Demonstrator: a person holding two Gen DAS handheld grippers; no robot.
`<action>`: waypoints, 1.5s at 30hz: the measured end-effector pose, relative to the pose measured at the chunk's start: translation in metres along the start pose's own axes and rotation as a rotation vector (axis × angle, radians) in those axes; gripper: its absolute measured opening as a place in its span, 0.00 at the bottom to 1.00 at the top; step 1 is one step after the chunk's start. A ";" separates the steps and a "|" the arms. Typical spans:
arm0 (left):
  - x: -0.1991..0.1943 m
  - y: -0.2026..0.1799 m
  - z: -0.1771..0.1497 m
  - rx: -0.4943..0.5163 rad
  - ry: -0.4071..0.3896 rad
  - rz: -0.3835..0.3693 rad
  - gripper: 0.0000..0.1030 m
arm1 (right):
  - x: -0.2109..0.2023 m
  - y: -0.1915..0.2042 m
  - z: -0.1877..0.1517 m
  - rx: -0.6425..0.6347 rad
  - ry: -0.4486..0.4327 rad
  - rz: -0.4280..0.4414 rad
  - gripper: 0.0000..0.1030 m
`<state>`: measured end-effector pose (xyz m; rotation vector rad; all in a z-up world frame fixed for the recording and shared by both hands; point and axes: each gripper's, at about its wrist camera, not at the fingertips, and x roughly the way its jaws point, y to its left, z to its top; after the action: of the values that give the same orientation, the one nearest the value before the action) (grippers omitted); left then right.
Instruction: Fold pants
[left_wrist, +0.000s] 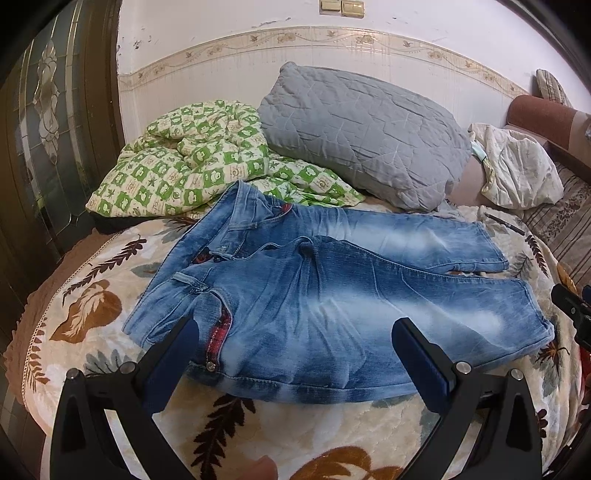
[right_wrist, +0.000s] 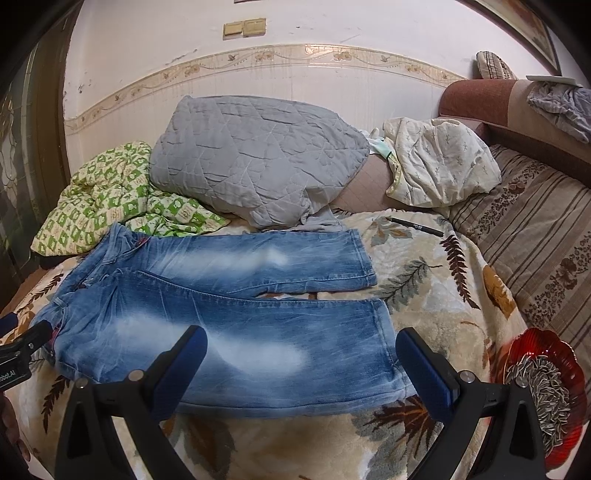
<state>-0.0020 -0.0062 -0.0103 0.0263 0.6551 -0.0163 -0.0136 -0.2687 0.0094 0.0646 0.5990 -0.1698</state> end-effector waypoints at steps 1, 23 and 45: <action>0.000 0.000 0.000 0.000 0.001 0.001 1.00 | 0.000 0.000 0.000 0.000 0.000 0.000 1.00; 0.002 0.001 -0.001 0.000 0.005 0.001 1.00 | 0.000 -0.002 -0.001 0.002 0.000 0.002 1.00; 0.001 0.006 0.000 -0.004 0.001 0.014 1.00 | -0.002 -0.001 0.000 -0.006 -0.003 0.001 1.00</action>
<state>-0.0013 -0.0003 -0.0105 0.0266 0.6560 -0.0013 -0.0151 -0.2695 0.0103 0.0588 0.5968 -0.1674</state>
